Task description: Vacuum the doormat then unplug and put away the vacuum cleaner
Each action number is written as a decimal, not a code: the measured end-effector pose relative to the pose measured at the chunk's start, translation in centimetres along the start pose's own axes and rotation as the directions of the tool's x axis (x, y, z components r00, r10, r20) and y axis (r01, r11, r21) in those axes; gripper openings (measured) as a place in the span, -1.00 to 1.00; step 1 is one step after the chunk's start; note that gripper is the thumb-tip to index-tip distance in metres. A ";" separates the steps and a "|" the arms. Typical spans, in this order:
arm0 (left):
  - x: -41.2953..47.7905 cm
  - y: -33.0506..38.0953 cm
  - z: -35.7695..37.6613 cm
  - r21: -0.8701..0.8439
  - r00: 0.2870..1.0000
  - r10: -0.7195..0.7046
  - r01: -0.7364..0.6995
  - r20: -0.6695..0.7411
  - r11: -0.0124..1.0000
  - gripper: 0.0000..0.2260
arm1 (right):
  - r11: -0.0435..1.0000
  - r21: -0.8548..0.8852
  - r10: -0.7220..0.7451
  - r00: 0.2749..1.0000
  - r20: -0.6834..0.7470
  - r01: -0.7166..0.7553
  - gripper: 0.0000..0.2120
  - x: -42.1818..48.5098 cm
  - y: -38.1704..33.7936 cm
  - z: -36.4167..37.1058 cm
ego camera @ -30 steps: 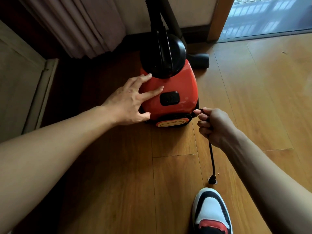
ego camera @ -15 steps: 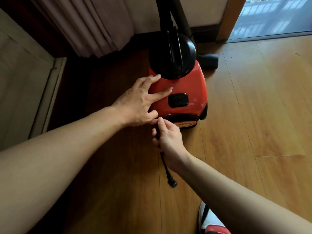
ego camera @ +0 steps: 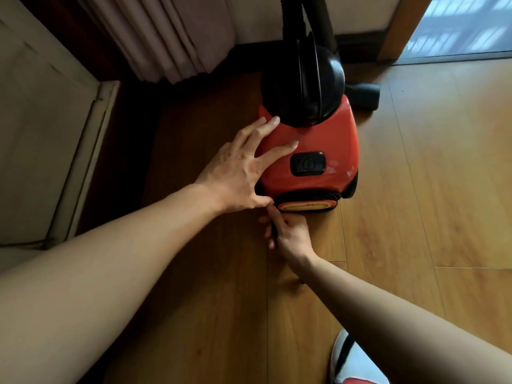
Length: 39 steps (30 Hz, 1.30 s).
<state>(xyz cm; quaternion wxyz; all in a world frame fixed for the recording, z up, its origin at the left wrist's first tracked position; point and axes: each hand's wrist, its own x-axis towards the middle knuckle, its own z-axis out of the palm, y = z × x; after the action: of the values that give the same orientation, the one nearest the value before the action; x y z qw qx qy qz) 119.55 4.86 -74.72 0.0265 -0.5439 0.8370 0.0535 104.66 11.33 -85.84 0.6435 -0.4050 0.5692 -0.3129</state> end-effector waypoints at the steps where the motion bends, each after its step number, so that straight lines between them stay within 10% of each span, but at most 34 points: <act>1: 0.0 0.1 0.1 0.011 1.000 0.001 0.000 -0.006 1.000 0.01 | 0.999 -0.041 0.004 1.000 0.020 -0.003 -0.60 0.2 0.2 -0.5; 7: 0.0 -0.2 0.4 0.022 1.000 0.008 -0.008 -0.024 1.000 0.01 | 0.918 -0.383 -0.050 0.988 0.148 0.104 -0.70 1.2 0.8 -6.1; 12: -0.1 -0.2 0.4 0.010 0.999 0.013 -0.013 -0.036 1.000 0.00 | 0.309 -0.930 -0.122 0.978 0.167 0.198 -0.51 2.6 -0.1 -10.0; 14: 0.0 -0.2 0.4 0.013 0.999 0.011 -0.011 -0.032 1.000 0.00 | 0.214 -0.965 -0.165 0.979 0.119 0.153 -0.42 2.6 -0.4 -11.2; 26: -0.1 -0.4 0.3 0.026 1.000 0.012 -0.011 -0.025 1.000 -0.04 | 0.659 -0.746 -0.367 0.907 -0.206 0.097 -0.75 3.2 -0.1 -13.0; 39: -0.4 0.3 0.0 -0.004 0.999 -0.021 0.022 0.033 1.000 -0.08 | 0.808 -0.589 -0.250 0.907 -0.340 0.002 -0.60 3.5 0.9 -12.5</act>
<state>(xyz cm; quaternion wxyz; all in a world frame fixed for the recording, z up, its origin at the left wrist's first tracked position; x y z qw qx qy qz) 119.44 5.30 -74.63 0.0397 -0.5519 0.8305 0.0641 92.79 6.70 -88.61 0.3372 -0.5448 0.7275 -0.2455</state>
